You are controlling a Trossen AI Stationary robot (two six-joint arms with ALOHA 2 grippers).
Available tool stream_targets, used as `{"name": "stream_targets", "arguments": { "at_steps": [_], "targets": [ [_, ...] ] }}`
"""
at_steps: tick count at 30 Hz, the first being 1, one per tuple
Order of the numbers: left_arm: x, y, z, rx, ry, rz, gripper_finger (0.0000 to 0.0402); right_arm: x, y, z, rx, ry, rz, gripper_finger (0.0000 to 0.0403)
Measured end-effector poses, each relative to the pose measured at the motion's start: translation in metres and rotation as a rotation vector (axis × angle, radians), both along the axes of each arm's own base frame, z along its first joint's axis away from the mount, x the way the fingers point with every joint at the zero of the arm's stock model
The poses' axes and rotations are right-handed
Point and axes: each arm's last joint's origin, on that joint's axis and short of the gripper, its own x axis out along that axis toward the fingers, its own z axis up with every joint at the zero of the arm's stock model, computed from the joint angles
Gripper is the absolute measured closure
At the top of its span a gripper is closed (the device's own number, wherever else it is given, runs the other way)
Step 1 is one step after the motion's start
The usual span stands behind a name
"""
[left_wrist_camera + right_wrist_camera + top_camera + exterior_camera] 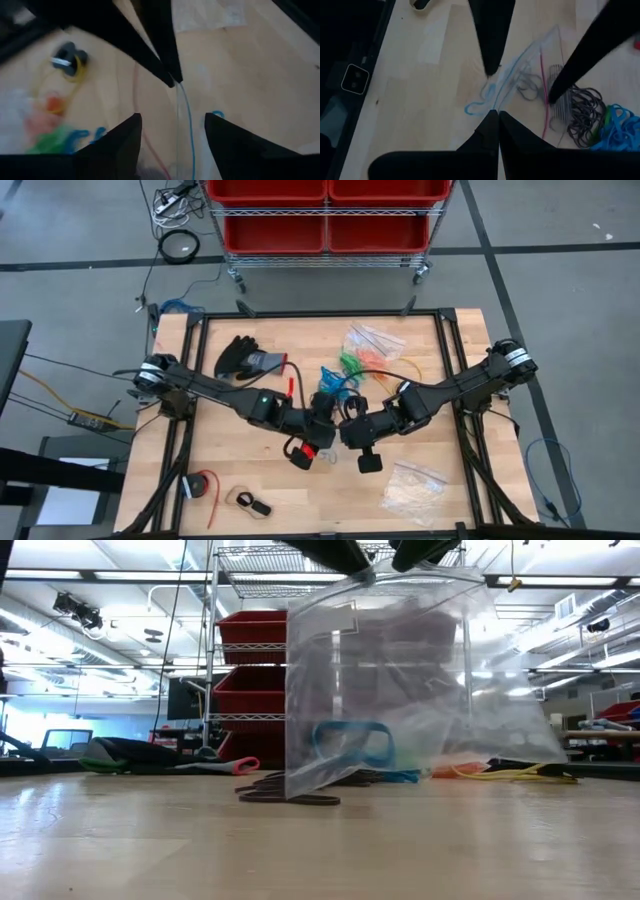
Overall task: Sort rubber bands
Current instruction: Put the blue rubber band into the transparent zip bag
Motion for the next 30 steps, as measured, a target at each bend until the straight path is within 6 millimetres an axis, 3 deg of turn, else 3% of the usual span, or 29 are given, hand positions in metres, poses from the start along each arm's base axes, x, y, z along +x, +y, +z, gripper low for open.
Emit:
{"name": "stream_targets", "arguments": {
  "at_steps": [9,12,16,18,24,30],
  "targets": [
    [0.011,0.003,-0.029,-0.007,0.105,0.025,0.0194,0.001,0.001,0.0,-0.002,-0.009,0.007,0.0403],
    [0.011,0.003,-0.029,0.019,0.105,0.031,0.0244,0.0,0.0,0.0,-0.008,-0.001,0.005,0.0403],
    [0.01,0.004,-0.03,0.04,0.107,0.024,0.036,-0.001,0.0,-0.001,-0.021,0.008,-0.001,0.0403],
    [0.01,0.004,-0.03,0.039,0.108,0.023,0.0388,-0.001,0.0,-0.001,-0.02,0.008,-0.001,0.0403],
    [0.009,0.002,-0.03,0.063,0.115,-0.006,0.0398,-0.002,-0.001,-0.001,-0.025,0.019,0.0,0.0394],
    [0.008,0.001,-0.031,0.097,0.122,-0.015,0.0399,-0.007,-0.002,-0.005,-0.028,0.092,0.034,0.0327]
  ]
}}
